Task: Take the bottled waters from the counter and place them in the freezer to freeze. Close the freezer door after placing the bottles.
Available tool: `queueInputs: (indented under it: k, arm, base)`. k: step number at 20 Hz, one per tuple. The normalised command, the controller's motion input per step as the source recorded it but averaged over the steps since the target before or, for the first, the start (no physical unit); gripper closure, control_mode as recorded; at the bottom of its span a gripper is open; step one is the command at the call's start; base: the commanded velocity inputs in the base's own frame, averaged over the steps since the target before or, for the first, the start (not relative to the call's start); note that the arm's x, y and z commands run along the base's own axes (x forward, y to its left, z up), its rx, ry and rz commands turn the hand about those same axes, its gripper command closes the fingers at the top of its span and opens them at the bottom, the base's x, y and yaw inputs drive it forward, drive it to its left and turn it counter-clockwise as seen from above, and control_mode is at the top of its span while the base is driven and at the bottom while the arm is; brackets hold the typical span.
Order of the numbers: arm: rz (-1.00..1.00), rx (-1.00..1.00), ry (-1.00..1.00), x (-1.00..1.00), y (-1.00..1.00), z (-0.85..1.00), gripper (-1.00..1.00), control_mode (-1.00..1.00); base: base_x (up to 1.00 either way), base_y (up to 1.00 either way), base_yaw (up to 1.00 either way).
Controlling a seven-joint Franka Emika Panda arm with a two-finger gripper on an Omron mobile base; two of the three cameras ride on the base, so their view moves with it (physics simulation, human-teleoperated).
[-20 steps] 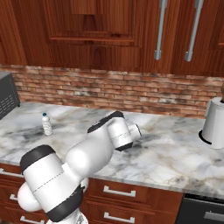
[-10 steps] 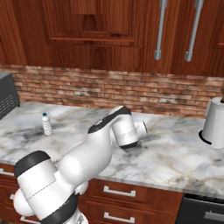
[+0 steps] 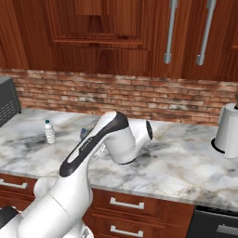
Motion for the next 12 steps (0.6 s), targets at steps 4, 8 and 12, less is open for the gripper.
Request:
queueInputs:
  k: [4, 8, 12]
  arm:
    - [-0.20, -0.05, -0.01, -0.93, 0.66, 1.00, 1.00, -1.00]
    - [-0.18, -0.02, 0.03, -0.98, 0.29, 0.99, 1.00, -1.00]
    - [-0.22, 0.00, 0.01, -0.96, 0.14, 0.73, 1.00, -1.00]
  base:
    - [0.00, 0.00, 0.00]
    - [0.00, 0.00, 0.00]
    - [0.00, 0.00, 0.00]
